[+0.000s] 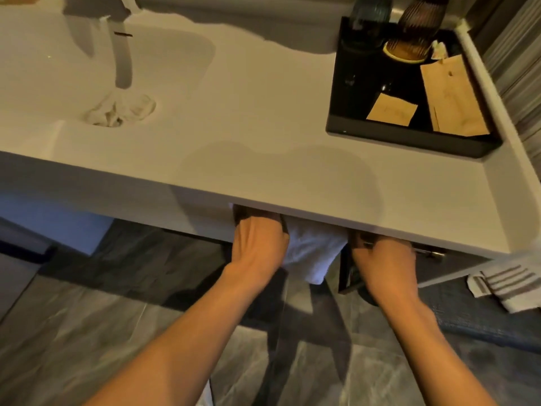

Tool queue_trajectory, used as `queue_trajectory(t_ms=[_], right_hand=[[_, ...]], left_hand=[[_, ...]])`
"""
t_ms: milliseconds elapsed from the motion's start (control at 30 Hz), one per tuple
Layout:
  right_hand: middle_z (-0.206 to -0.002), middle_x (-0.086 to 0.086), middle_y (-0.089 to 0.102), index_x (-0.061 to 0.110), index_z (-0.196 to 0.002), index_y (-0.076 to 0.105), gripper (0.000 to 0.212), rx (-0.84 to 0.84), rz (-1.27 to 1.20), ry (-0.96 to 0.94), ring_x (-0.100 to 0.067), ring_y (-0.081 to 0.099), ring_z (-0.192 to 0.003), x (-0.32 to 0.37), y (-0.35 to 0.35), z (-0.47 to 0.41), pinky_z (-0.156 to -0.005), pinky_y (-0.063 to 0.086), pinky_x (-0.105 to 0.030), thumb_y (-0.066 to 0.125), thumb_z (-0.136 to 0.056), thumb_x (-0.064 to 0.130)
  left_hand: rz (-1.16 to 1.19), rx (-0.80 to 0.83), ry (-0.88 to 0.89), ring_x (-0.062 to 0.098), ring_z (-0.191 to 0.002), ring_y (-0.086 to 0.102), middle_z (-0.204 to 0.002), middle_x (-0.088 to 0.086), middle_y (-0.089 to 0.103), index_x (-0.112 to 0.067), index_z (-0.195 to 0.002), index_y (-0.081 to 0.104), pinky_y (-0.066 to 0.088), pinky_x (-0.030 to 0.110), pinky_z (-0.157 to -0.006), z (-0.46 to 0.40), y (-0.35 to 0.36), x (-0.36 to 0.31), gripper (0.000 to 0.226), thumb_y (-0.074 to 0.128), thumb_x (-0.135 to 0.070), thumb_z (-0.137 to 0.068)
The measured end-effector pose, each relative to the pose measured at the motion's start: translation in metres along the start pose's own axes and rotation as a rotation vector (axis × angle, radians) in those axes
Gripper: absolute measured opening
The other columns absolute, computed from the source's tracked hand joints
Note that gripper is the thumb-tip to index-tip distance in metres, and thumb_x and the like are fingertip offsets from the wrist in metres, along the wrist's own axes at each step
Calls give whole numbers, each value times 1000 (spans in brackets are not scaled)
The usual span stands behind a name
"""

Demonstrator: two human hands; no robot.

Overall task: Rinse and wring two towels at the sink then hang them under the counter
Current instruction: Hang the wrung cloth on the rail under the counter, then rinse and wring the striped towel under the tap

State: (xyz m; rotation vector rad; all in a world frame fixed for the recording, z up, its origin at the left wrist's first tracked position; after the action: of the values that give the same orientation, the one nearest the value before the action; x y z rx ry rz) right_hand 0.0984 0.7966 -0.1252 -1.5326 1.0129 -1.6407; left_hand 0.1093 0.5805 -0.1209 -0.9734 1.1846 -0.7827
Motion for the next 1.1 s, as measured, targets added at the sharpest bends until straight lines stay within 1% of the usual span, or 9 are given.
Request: queue_trajectory(t_ms=[167, 300, 433, 667, 767, 833, 900, 967, 1100], right_hand=[[-78, -17, 74, 11, -79, 73, 29, 149, 305, -264, -43, 67, -91, 25, 34, 25, -91, 48, -56, 56, -89, 33], [-88, -15, 72, 15, -77, 66, 25, 192, 256, -219, -41, 62, -100, 16, 39, 10, -90, 43, -44, 45, -86, 25], [-85, -17, 70, 13, -79, 63, 20, 158, 166, -169, -43, 61, -84, 14, 32, 0, -73, 41, -37, 48, -68, 18], [-108, -14, 72, 10, -101, 72, 25, 145, 241, -161, -40, 54, -120, 15, 27, 26, -108, 36, -54, 53, -87, 19], [-124, -16, 66, 8, -125, 64, 40, 162, 175, -185, -40, 53, -129, 27, 12, 80, -114, 32, -59, 53, -88, 16], [-127, -13, 68, 12, -123, 69, 41, 240, 72, -208, -38, 57, -130, 46, -4, 118, -110, 40, -55, 58, -83, 13], [-107, -7, 77, 18, -105, 77, 28, 331, -40, -191, -30, 70, -109, 78, -31, 131, -93, 56, -44, 59, -84, 12], [-95, -4, 76, 20, -95, 76, 21, 353, -107, -228, -25, 71, -93, 134, -70, 114, -80, 57, -41, 57, -91, 13], [-125, -6, 69, 18, -126, 67, 33, 240, -86, -394, -25, 62, -115, 254, -118, 51, -94, 47, -36, 50, -99, 18]], left_hand=[[-248, -33, 270, 29, -79, 54, -78, 5, 52, -17, -76, 51, 37, 36, -70, 36, 0, -11, 17, 66, -10, -74], [-405, 127, 253, 25, -65, 49, -73, 1, 60, -18, -71, 47, 33, 33, -60, 8, 10, -1, 21, 49, -16, -91], [-484, 226, 218, 28, -104, 59, -113, 6, 65, -15, -108, 66, 47, 36, -80, -5, 18, 7, 22, 52, -20, -91], [-396, 165, 315, 34, -113, 58, -119, 12, 63, -8, -116, 58, 44, 40, -94, 35, 8, 5, 36, 55, -17, -82], [-306, 279, 425, 34, -151, 19, -159, 16, 33, -6, -147, 43, 26, 50, -120, 101, -1, 27, 72, 53, -14, -76], [-246, 515, 384, 23, -153, 2, -166, 6, 18, -17, -151, 40, 17, 47, -124, 135, -21, 47, 67, 50, -15, -84], [-144, 579, 327, 18, -153, 17, -165, 0, 25, -23, -148, 44, 21, 37, -123, 144, -69, 55, 59, 47, -17, -89], [-79, 417, 295, 16, -142, 42, -154, -2, 45, -23, -140, 55, 35, 29, -114, 127, -139, 63, 51, 48, -18, -90], [-69, 211, 200, 20, -116, 60, -131, -1, 61, -22, -128, 60, 49, 37, -96, 70, -256, 101, 39, 48, -15, -91]])
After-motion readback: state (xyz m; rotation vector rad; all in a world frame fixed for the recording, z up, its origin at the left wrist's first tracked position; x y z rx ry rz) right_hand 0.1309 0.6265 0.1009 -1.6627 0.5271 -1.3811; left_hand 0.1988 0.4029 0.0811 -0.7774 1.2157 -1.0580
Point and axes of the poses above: each hand's wrist, its own z-axis away from the middle knuckle, its own y-axis out of the palm, x = y × z, the point moved 6 cm from there along -z, towards the middle knuckle
